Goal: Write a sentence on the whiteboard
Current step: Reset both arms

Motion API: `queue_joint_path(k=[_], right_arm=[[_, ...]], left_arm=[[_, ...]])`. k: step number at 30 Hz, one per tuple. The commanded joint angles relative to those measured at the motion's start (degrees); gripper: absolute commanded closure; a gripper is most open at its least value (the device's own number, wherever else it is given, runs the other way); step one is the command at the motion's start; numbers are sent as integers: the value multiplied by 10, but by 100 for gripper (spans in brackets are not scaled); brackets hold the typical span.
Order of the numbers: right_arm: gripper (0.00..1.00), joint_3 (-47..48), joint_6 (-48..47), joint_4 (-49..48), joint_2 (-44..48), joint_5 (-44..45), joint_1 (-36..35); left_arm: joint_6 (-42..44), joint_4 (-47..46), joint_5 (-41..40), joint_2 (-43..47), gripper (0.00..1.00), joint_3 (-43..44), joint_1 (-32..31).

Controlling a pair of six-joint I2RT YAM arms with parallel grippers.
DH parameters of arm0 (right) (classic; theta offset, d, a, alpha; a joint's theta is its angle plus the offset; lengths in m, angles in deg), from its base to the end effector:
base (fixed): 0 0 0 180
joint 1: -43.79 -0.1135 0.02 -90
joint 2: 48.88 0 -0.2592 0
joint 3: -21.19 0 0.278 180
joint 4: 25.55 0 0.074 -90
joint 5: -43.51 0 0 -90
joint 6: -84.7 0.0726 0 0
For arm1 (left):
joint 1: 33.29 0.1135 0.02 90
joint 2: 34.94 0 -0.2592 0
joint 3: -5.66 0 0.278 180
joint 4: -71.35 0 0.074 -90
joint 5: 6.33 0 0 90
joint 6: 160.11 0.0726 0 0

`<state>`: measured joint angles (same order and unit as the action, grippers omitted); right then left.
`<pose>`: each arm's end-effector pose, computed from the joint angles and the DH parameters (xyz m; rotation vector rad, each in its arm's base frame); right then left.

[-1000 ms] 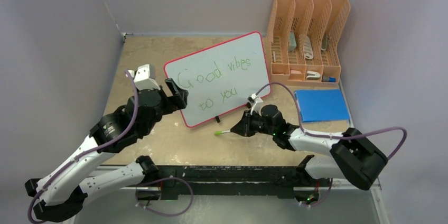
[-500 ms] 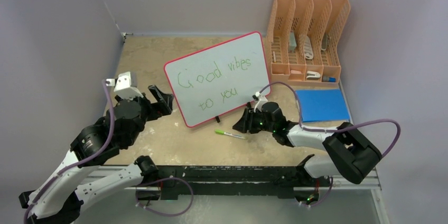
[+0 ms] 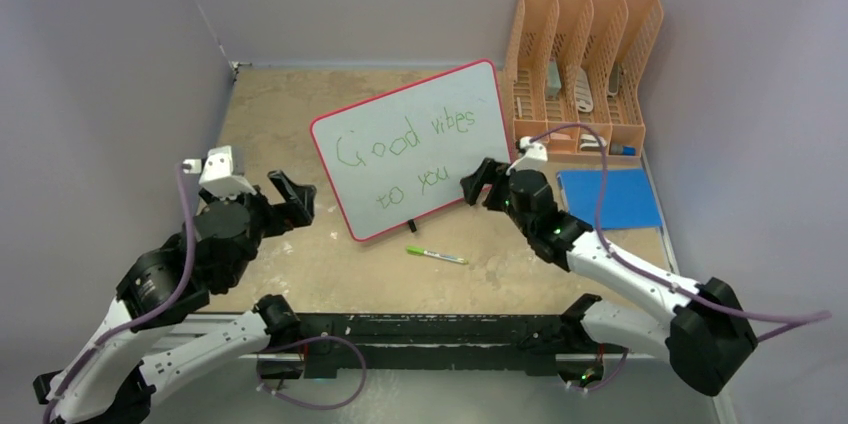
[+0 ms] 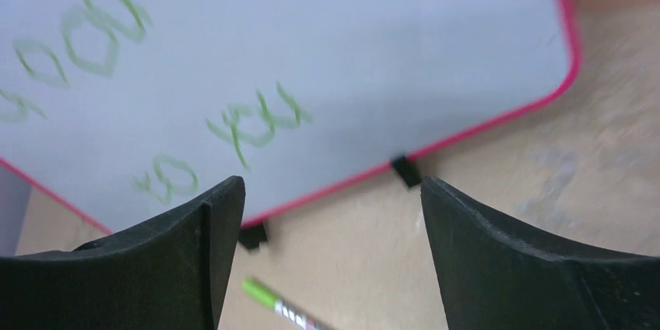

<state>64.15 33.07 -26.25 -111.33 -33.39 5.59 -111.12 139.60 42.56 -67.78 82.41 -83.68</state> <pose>0.2453 0.1721 0.2039 0.1627 1.9435 0.6872 0.1131 -0.0618 0.3938 -0.2948 1.8805 -0.3698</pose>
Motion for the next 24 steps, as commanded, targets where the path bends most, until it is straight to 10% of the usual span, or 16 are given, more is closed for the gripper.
queue_joint_path(k=[1,24], right_arm=[[14,70,-43,24,34,232,2],[7,92,-114,-41,219,464,1]], left_arm=[[22,1,-25,32,0,4,-2],[69,-20,-54,145,0,-36,-2]])
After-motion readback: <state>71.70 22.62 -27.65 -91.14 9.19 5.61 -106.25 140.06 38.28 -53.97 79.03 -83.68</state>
